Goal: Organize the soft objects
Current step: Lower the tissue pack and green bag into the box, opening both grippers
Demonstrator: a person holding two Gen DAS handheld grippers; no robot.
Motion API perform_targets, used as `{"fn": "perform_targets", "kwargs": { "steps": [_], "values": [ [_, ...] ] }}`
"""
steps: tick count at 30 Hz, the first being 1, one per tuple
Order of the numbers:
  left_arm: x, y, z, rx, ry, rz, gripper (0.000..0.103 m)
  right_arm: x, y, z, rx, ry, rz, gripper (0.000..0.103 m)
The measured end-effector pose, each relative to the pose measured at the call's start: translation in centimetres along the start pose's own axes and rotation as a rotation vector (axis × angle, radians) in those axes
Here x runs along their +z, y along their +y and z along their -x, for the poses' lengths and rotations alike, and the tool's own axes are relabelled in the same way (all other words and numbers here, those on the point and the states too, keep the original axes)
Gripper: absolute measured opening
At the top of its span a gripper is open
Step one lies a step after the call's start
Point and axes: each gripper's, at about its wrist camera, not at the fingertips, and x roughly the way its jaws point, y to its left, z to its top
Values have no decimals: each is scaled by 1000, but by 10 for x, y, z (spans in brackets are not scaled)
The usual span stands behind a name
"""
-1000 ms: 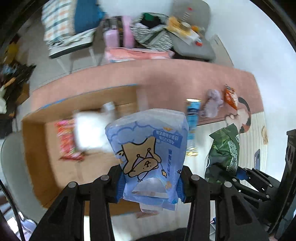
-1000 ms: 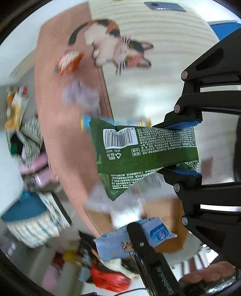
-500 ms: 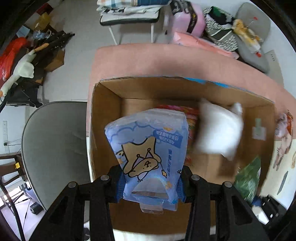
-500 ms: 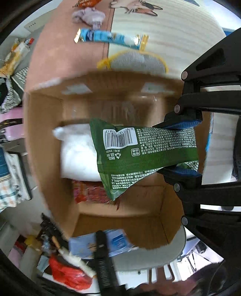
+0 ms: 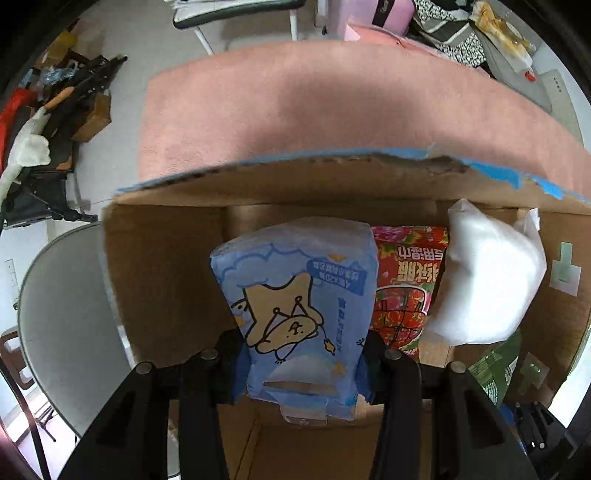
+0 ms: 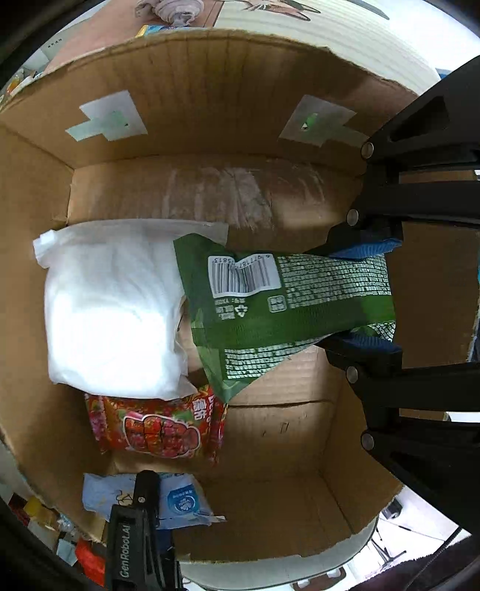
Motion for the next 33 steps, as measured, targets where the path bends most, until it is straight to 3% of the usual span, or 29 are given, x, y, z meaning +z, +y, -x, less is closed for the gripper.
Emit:
{"fn": "perform_targets", "kwargs": {
  "steps": [3, 5, 6, 7, 9, 14, 22, 33],
  "values": [
    [2, 1, -6, -37, 27, 21, 49, 7, 6, -6, -9, 16, 13, 40],
    [3, 2, -2, -65, 21, 31, 55, 10, 10, -8, -19, 24, 13, 65],
    [1, 2, 2, -89, 10, 40, 67, 11, 10, -6, -13, 16, -1, 89],
    [0, 1, 6, -95, -1, 41, 88, 12, 10, -3, -1, 3, -8, 96],
    [-4, -3, 16, -78, -42, 33, 102, 10, 14, 2, -5, -3, -7, 97],
    [-21, -3, 33, -80, -87, 54, 102, 11, 19, 13, -2, -14, -5, 103],
    [-74, 9, 60, -75, -199, 87, 102, -9, 13, 50, -9, -84, -23, 103],
    [-171, 4, 102, -55, -374, 114, 102, -83, 2, 123, -60, -290, 12, 103]
  ]
}}
